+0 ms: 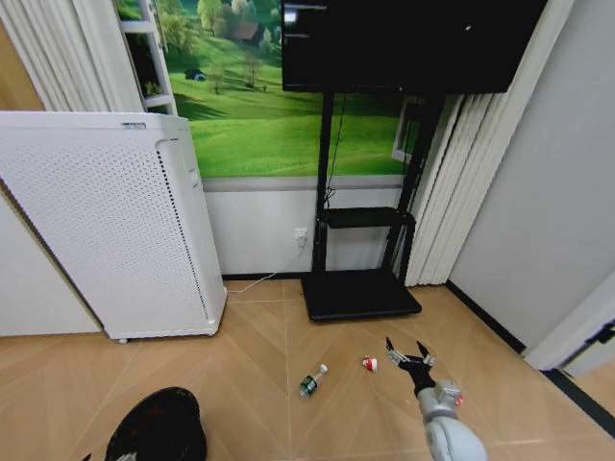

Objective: Pick up the trash bin and place the garbage on the floor into it.

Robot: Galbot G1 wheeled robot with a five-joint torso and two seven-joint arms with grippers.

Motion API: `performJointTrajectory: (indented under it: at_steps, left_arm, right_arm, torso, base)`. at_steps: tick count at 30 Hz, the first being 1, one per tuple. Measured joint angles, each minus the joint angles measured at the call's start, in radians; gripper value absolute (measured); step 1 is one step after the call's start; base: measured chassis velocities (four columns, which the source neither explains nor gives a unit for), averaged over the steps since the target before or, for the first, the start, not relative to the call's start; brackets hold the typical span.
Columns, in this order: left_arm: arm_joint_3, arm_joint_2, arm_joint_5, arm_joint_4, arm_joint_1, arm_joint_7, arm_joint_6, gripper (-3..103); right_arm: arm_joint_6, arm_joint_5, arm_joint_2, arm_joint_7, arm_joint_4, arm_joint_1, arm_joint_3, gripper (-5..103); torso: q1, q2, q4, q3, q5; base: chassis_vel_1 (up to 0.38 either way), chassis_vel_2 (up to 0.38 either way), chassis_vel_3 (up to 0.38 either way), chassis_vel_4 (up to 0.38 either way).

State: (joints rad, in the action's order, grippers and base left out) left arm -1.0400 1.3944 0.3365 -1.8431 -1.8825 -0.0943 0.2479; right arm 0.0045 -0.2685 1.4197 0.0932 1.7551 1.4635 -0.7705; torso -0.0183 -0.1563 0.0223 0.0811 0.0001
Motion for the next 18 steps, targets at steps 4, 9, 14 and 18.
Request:
performJointTrajectory:
  at_steps: [4,9,14,18]
  left_arm:
    - [-0.008,-0.001,0.021,-0.017,0.009,0.005,0.059,100]
    - [-0.016,-0.008,0.04,-0.03,0.019,0.028,0.175,100]
    - [-0.016,-0.014,0.044,-0.029,0.029,0.04,0.234,100]
    - [-0.016,-0.017,0.047,-0.023,0.04,0.041,0.24,96]
  right_arm:
    - [0.006,0.0,0.001,-0.004,-0.008,-0.001,0.0,100]
    - [0.015,0.0,0.0,-0.009,-0.023,-0.004,-0.001,100]
    - [0.028,0.005,-0.001,-0.011,-0.037,-0.006,-0.002,100]
    - [0.029,0.005,-0.002,-0.013,-0.04,-0.008,-0.002,100]
  torso:
    - [0.0,0.0,0.0001,0.0,0.0]
    - [0.0,-0.001,0.0,0.0,0.0]
    - [0.0,-0.001,0.0,0.001,0.0]
    - [0.0,-0.001,0.0,0.001,-0.0001]
  base:
    - [0.0,0.0,0.0,0.0]
    - [0.0,0.0,0.0,0.0]
    - [0.0,0.0,0.0,0.0]
    - [0.0,0.0,0.0,0.0]
